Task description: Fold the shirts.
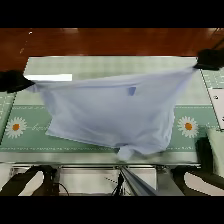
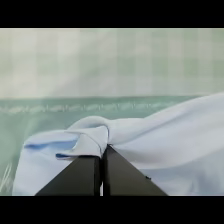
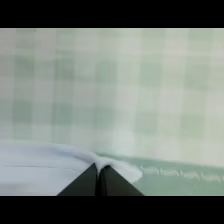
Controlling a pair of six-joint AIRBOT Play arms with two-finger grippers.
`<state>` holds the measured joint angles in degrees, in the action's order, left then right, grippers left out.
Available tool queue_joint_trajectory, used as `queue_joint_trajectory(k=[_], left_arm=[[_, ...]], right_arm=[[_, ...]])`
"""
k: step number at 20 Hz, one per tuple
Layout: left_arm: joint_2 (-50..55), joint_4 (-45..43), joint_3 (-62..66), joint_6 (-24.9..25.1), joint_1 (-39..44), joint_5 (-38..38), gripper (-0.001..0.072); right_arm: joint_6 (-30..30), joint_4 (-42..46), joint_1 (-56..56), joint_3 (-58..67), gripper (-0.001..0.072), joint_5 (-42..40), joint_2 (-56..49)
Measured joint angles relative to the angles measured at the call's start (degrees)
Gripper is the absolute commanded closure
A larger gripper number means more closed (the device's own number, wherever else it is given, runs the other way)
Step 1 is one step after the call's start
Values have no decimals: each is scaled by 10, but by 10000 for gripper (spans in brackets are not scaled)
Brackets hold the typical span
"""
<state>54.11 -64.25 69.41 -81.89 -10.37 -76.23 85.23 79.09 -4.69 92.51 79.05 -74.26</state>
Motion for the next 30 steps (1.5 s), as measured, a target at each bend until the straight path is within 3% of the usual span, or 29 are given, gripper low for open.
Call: queue_joint_trajectory(k=[7,12,17,24,25,26,27,28,30], left_arm=[[172,60,-8,55,0,223,688],[244,89,-9,63,3,333,688],[314,96,-9,50,6,338,688],[344,82,23,27,-20,210,686],[346,78,29,25,-27,191,661],[348,75,33,25,-33,174,558],[353,72,36,25,-38,159,434],[357,71,38,23,-42,145,366],[363,68,41,24,-48,119,365]], right_arm=[[10,-8,54,0,687,-313,-125],[32,-14,61,0,687,-400,-187],[38,-18,63,0,687,-329,-235],[22,-18,63,0,686,-137,-229],[21,-20,63,0,683,-111,-229],[21,-25,63,0,566,-92,-230],[21,-30,63,0,396,-76,-234],[21,-33,63,0,357,-64,-238],[17,-33,63,0,357,-47,-241]])
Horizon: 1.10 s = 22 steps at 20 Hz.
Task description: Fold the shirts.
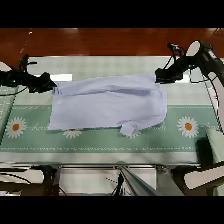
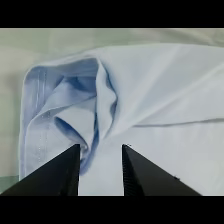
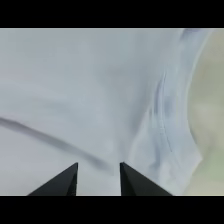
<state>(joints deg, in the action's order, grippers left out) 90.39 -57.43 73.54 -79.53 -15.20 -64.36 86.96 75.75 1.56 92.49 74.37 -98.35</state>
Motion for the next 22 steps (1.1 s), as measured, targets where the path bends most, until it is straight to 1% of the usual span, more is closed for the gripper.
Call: queue_joint_trajectory(k=[1,2,3,4,5,7,8,9,11,14,16,18,22], left_arm=[[1,-2,3,0,-6,-11,364],[1,-4,8,0,-14,-24,282],[1,-5,14,0,-23,-39,139],[0,-6,23,0,-35,-60,127],[-2,-11,29,0,-50,-82,127],[-12,-30,32,1,-79,-134,127],[-19,-43,25,5,-92,-157,127],[-31,-59,9,11,-106,-180,127],[-61,-80,-45,21,-130,-200,125],[-108,-95,-152,38,-152,-190,124],[-127,-101,-205,52,-158,-169,124],[-136,-98,-236,66,-162,-143,124],[-134,-56,-260,89,-161,-104,123]], right_arm=[[-3,11,0,0,354,7,2],[-6,29,-1,0,354,14,6],[-11,53,-3,0,352,26,13],[-18,77,-6,0,348,44,21],[-26,105,-11,0,346,65,28],[-36,146,-33,-2,305,118,41],[-39,150,-49,-9,269,141,50],[-41,142,-68,-24,221,158,61],[-44,96,-109,-73,212,167,89],[-62,-1,-160,-170,217,133,135],[-76,-43,-181,-221,217,107,157],[-90,-72,-191,-252,217,87,170],[-107,-127,-201,-279,218,64,182]])
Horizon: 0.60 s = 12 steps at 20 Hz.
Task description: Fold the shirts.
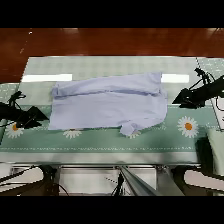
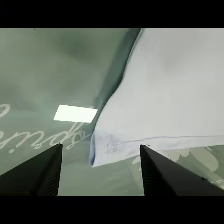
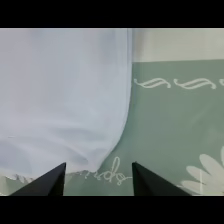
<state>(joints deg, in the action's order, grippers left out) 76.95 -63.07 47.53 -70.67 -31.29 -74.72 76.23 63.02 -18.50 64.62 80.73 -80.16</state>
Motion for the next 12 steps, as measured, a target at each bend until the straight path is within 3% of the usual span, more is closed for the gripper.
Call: queue_joint_trajectory(k=[5,6,7,8,12], left_arm=[[33,31,-10,6,46,12,131],[43,42,-12,1,62,14,272],[52,42,-13,-5,77,26,552],[61,41,-14,-12,91,42,687],[75,50,-16,-27,119,50,687]], right_arm=[[-10,-45,-2,-8,218,-16,3],[-11,-50,-3,-8,218,-17,3],[-12,-53,-3,-9,218,-17,3],[-12,-58,-3,-9,218,-15,5],[-16,-15,-5,-14,219,-16,24]])
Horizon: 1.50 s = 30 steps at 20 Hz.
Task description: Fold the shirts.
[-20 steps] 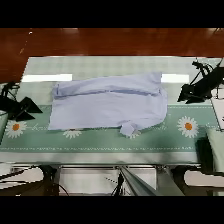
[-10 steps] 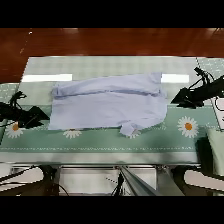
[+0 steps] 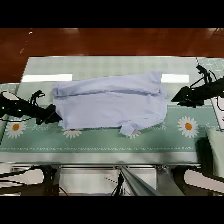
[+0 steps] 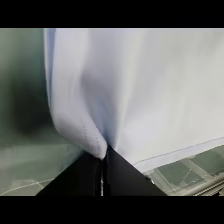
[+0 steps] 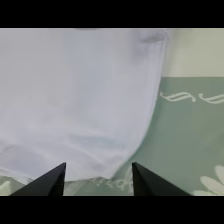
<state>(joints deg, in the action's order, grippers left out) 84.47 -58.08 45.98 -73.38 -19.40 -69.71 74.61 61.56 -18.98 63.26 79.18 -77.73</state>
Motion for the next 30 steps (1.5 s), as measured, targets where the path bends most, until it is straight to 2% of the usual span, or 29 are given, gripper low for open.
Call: queue_joint_trajectory(k=[4,9,16,17,19,20,23,25,28,30], left_arm=[[-3,-5,-1,-2,-1,2,687],[-16,-19,-2,5,-5,8,687],[-29,-13,-2,7,-5,11,687],[-29,-13,-1,7,-5,11,687],[-30,-12,-1,8,-6,11,687],[-30,-11,1,9,-7,11,687],[-32,-8,18,13,-14,9,687],[-38,14,44,28,-19,-3,687],[-52,76,102,58,-21,-6,688],[-55,124,144,75,-17,21,687]], right_arm=[[10,60,-46,-67,219,-7,34],[-16,-9,-64,-204,219,-39,81],[-14,-106,51,-311,224,-202,111],[-6,-119,72,-316,295,-234,111],[16,-134,103,-322,588,-289,113],[26,-141,114,-324,686,-310,113],[33,-155,125,-313,686,-324,122],[11,-160,125,-285,687,-315,140],[-15,-166,129,-212,688,-342,160],[-22,-172,135,-159,688,-379,150]])
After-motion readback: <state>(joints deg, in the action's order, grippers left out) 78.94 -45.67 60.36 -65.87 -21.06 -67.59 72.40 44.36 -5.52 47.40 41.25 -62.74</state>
